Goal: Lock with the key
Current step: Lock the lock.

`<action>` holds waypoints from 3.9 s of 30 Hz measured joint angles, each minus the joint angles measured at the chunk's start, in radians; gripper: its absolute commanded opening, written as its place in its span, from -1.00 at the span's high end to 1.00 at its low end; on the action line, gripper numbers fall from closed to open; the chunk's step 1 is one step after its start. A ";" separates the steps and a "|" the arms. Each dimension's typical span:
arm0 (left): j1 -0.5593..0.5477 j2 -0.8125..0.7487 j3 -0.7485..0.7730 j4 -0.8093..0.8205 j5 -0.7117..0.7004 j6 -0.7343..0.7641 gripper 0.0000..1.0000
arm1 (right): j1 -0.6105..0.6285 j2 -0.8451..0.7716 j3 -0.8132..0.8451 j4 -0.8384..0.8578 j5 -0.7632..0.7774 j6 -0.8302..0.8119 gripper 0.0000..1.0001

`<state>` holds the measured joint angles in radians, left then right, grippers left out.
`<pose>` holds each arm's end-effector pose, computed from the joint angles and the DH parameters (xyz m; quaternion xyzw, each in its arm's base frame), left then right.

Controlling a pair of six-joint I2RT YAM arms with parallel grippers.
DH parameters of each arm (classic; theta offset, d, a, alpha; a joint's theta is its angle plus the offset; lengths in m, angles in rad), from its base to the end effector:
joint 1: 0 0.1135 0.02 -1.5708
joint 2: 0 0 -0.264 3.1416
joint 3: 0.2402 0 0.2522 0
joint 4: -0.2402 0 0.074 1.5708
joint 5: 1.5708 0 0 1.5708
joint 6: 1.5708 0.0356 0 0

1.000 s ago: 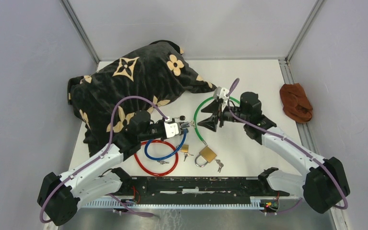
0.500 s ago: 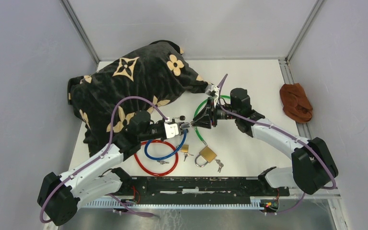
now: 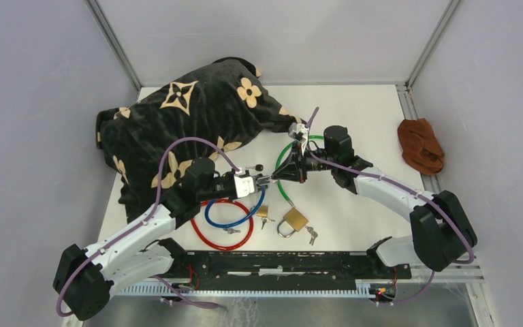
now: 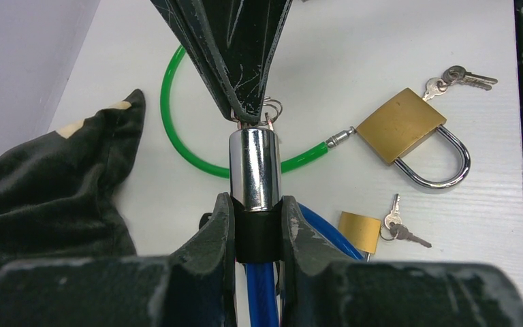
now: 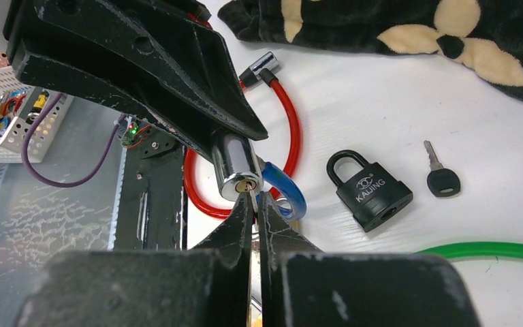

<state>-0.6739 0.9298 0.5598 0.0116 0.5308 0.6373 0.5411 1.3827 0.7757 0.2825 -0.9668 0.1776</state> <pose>0.1530 -0.1453 0.2557 0.6019 0.5375 -0.2256 0.5458 0.2381 0.1772 0.2524 -0.3967 0.6581 0.5350 0.3510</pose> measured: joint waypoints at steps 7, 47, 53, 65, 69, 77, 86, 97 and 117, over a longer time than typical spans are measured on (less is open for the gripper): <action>0.000 0.003 0.004 -0.008 0.011 -0.046 0.96 | 0.026 -0.043 0.000 -0.057 0.032 -0.167 1.00; 0.030 -0.013 0.043 -0.064 0.113 -0.249 0.97 | 0.211 -0.408 -0.312 -0.021 0.437 -1.016 -0.13; 0.030 -0.085 -0.037 0.016 0.097 -0.280 0.96 | 0.209 -0.623 -0.544 0.135 0.489 -0.765 -0.06; 0.030 -0.173 -0.119 0.092 0.074 -0.343 0.96 | 0.546 -0.309 -0.677 0.733 0.883 -0.268 -0.01; 0.030 -0.191 -0.123 0.086 0.073 -0.349 0.97 | 0.563 -0.139 -0.639 0.879 0.985 -0.289 -0.07; 0.030 -0.211 -0.123 0.062 0.072 -0.358 0.97 | 0.563 0.018 -0.537 1.009 1.043 -0.358 -0.06; 0.030 -0.208 -0.123 0.066 0.069 -0.383 0.96 | 0.563 0.106 -0.468 1.010 0.960 -0.373 -0.01; 0.031 -0.200 -0.123 0.081 0.061 -0.443 0.96 | 0.532 0.157 -0.510 1.054 0.940 -0.322 0.03; 0.036 -0.193 -0.068 0.002 0.036 -0.531 0.96 | 0.529 0.210 -0.517 1.136 0.924 -0.286 1.00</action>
<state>-0.6380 0.7364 0.4915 0.0132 0.5671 0.1062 1.0706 1.5925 0.2584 1.4189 -0.0433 -0.1085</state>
